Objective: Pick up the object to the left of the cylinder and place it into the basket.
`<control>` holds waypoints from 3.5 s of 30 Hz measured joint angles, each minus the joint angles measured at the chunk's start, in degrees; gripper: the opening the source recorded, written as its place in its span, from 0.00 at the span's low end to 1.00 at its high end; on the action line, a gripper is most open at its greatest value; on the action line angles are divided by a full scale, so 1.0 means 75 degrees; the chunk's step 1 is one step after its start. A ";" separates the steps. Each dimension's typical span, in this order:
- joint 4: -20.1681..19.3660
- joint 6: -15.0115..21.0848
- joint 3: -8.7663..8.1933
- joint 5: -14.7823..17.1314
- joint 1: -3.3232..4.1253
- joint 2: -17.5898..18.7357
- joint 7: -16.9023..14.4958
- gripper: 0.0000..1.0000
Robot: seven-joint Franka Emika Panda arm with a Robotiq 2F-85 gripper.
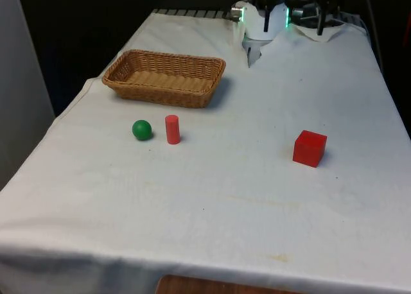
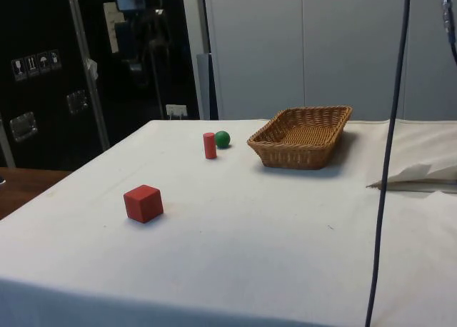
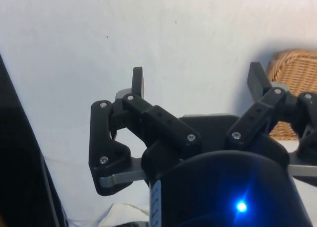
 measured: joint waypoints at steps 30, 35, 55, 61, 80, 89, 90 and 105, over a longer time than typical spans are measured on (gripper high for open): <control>-0.0176 0.1658 0.0405 0.0351 -0.0008 0.1054 0.0405 1.00; -0.0283 0.2017 0.0420 0.0466 -0.0008 0.1199 0.0405 1.00; -0.0413 0.2773 0.0466 0.1085 -0.0031 0.1734 0.0413 1.00; -0.0413 0.2903 0.0497 0.1329 -0.0038 0.1887 0.0413 1.00; -0.0382 0.3438 0.0749 0.1620 -0.0046 0.2307 0.0795 1.00; -0.0298 0.3690 0.0856 0.1658 -0.0053 0.2643 0.1062 1.00; -0.0283 0.3705 0.0863 0.1658 -0.0061 0.2681 0.1085 1.00; -0.0145 0.3858 0.0894 0.1673 -0.0099 0.3155 0.1429 1.00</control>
